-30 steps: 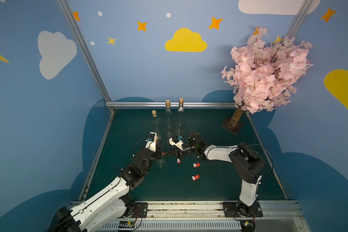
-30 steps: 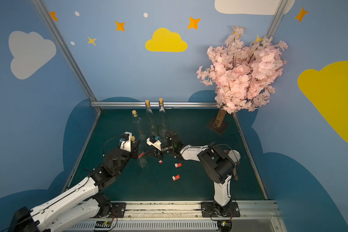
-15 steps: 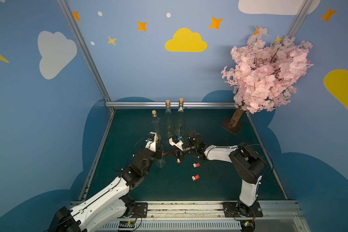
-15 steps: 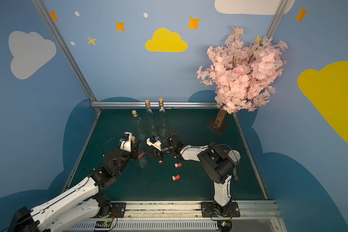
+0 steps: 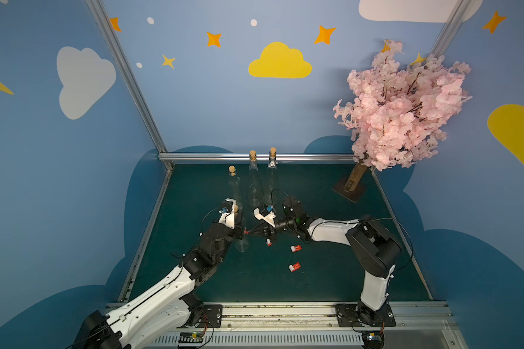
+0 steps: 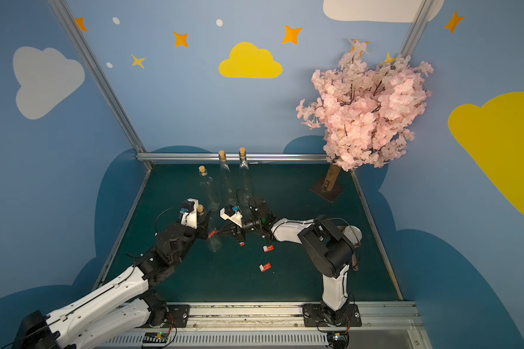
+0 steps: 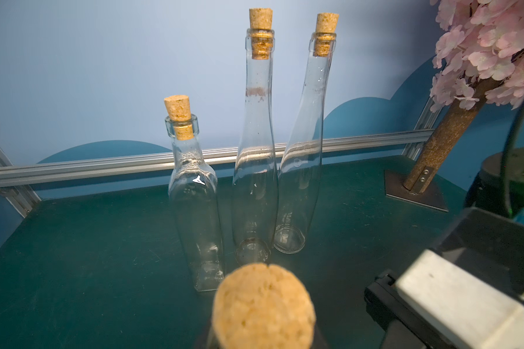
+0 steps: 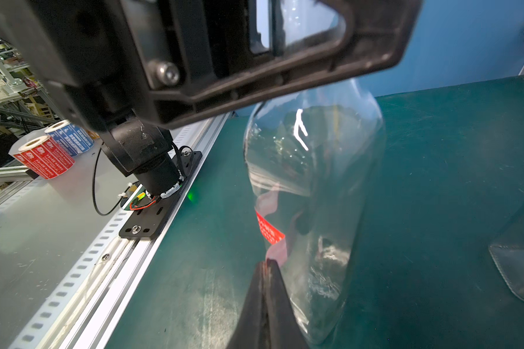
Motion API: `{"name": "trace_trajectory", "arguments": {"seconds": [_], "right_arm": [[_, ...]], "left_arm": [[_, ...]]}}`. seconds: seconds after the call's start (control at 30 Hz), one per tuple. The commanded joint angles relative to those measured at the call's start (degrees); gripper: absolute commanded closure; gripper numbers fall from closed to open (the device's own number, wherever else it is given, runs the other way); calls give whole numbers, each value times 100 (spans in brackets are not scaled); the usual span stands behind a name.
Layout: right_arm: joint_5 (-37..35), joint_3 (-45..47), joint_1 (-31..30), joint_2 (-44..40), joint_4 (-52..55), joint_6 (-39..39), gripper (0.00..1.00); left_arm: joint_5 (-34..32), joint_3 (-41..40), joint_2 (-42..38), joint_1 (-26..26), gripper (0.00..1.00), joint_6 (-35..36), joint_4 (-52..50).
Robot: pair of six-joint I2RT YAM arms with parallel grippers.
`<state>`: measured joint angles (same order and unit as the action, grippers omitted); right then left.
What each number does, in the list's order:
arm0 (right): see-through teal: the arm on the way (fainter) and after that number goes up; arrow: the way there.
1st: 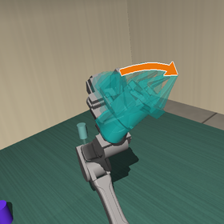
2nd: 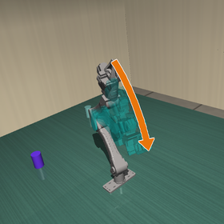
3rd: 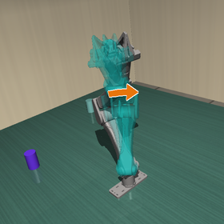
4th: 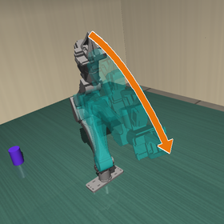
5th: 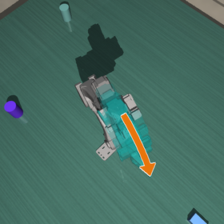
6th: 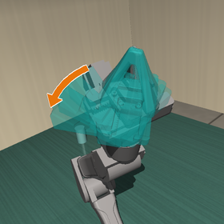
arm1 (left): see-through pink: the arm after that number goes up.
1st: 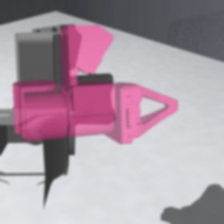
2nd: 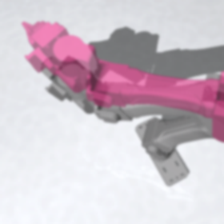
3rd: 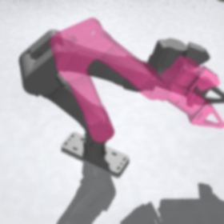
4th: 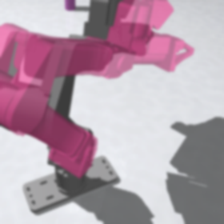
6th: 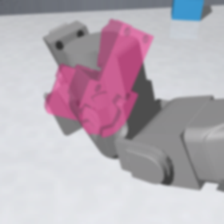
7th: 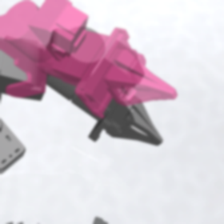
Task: Remove the label from the bottle
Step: Tear open the label from the bottle.
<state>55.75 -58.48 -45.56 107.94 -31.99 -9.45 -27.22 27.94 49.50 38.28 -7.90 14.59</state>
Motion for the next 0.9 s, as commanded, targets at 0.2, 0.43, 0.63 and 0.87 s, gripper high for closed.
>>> {"name": "trace_trajectory", "arguments": {"seconds": [0.2, 0.43, 0.63, 0.87], "right_arm": [[190, 136, -75, -291, 207, -86, 100], [191, 146, -106, -341, 292, -149, 100], [197, 161, -126, -369, 299, -155, 100], [200, 196, -160, -410, 307, -178, 100]], "left_arm": [[-90, -136, -11, -5, 97, -53, -47], [-87, -131, 25, -1, 97, -6, -14], [-125, -144, -45, -5, 97, 4, -44], [-125, -149, -46, -10, 97, -1, -70]]}}
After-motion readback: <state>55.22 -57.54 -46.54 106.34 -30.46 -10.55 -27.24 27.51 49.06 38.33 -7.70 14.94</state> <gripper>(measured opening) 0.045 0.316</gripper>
